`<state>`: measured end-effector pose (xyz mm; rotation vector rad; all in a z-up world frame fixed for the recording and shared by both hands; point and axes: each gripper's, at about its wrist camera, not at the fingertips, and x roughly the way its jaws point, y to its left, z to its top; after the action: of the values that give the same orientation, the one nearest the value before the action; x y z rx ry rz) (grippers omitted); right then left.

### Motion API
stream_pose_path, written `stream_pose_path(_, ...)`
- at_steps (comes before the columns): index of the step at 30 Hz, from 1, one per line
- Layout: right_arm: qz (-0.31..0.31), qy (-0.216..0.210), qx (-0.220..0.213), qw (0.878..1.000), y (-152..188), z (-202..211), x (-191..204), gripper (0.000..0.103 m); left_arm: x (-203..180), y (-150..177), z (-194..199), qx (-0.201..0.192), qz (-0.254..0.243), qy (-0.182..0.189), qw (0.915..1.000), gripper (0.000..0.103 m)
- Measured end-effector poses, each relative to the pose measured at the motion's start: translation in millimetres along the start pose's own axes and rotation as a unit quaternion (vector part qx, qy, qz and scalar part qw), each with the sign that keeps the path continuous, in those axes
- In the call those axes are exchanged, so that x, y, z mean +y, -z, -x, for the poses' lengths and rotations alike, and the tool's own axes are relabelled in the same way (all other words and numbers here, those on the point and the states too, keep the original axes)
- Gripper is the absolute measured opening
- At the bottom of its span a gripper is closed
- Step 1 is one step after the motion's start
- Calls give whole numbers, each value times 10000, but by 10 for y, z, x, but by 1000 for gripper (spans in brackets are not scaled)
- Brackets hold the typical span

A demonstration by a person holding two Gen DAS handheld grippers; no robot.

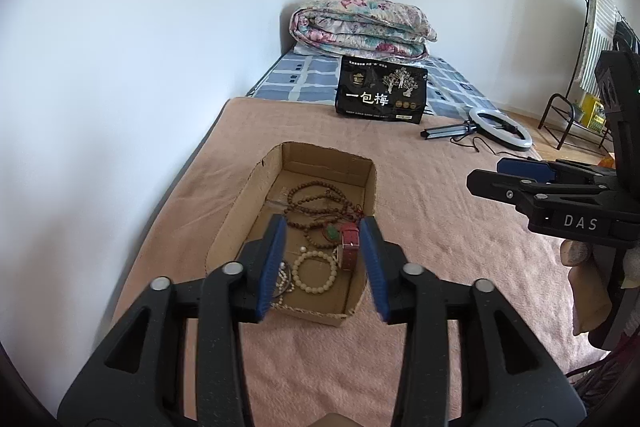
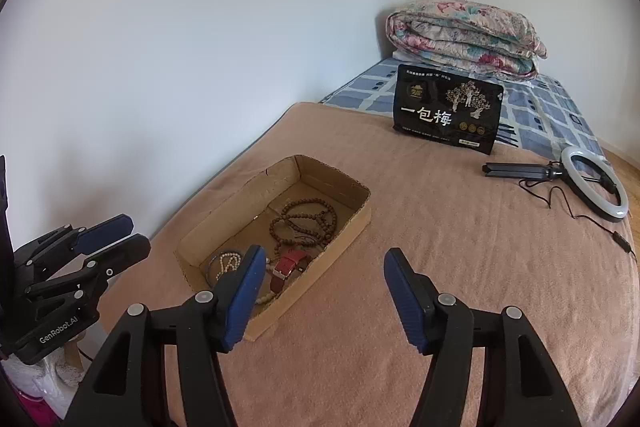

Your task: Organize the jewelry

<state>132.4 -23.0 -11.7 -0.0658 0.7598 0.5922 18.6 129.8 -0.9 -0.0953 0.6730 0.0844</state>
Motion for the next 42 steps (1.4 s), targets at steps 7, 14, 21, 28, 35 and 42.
stream_pose_path(7,-39,137,-32,9999,173,141,-83,73,-79,88,213,-165,82,-32,9998,79)
stream_pose_path(14,-43,396,-53,9992,346,178,-198,88,-138,142,297,-225,25,-119,9997,82)
stream_pose_path(21,-89,530,-1,9986,443,157,-310,98,-218,180,329,-378,-290,-341,9983,93)
stream_pose_path(28,-104,621,13,9980,465,138,-337,100,-196,191,281,-280,-255,-479,9981,93)
stream_pose_path(35,-31,727,9,9973,490,130,-308,103,-195,188,266,-262,-236,-614,9975,102)
stream_pose_path(42,-49,748,28,9972,514,133,-322,103,-200,182,278,-288,-257,-633,9972,102)
